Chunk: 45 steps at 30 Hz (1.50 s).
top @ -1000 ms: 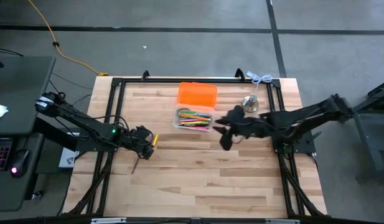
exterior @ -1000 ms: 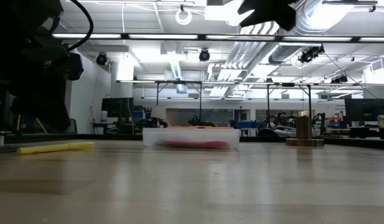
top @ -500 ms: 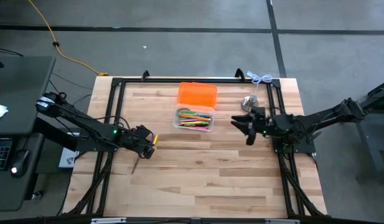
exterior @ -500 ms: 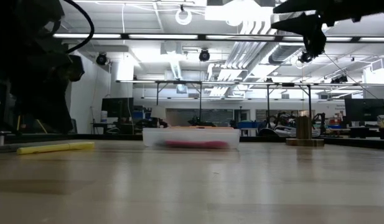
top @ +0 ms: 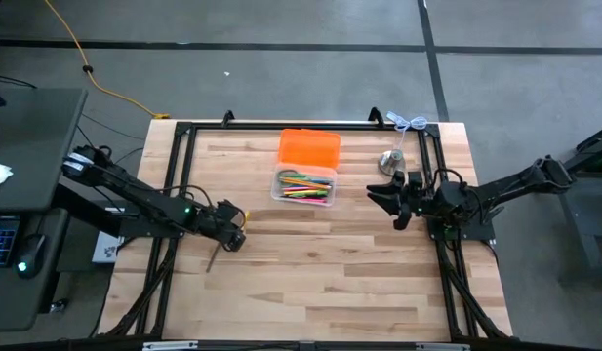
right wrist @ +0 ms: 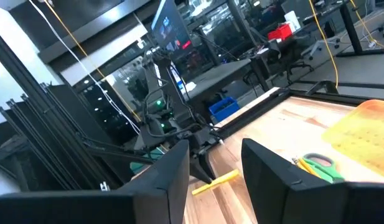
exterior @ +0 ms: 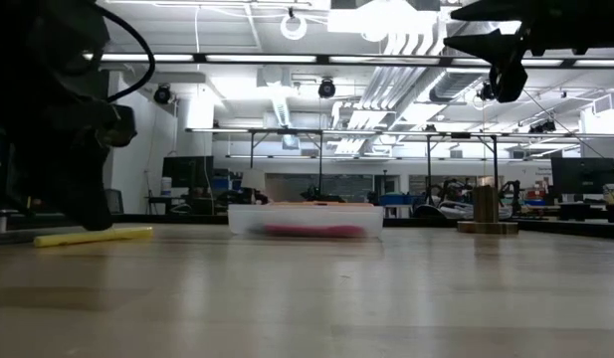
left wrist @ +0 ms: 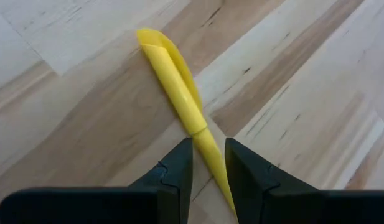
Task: Pick & place school supplies into a supply box
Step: Put the yellow pen into the transparent supply box
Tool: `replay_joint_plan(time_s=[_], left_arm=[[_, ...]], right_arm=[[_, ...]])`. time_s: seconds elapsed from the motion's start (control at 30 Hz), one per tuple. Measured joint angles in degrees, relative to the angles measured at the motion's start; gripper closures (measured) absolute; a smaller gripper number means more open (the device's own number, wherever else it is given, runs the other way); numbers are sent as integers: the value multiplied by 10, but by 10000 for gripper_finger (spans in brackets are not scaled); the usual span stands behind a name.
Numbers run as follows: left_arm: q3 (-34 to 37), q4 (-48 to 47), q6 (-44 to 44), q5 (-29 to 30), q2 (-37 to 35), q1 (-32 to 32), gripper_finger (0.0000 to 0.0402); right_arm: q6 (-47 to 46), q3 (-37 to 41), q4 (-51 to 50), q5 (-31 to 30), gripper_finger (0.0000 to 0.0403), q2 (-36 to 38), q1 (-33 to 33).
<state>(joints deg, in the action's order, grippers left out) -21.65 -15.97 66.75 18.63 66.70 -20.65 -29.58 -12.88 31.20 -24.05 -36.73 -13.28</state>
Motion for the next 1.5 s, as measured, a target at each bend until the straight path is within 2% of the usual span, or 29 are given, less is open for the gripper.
replay_joint_plan(time_s=[0.33,0.53,0.9,1.33,1.5], left_arm=[[0,0,-21,-67,0,94,280],[0,1,-35,-93,1,126,280],[-20,23,-56,-99,73,128,280],[-124,-100,-138,-87,167,127,280],[-163,-144,-166,-76,186,127,315]], right_arm=[[0,0,0,0,279,0,0],[0,0,0,0,279,0,0],[0,0,-2,-23,279,0,2],[0,0,-3,-21,279,0,2],[0,0,-4,-21,279,-1,2]])
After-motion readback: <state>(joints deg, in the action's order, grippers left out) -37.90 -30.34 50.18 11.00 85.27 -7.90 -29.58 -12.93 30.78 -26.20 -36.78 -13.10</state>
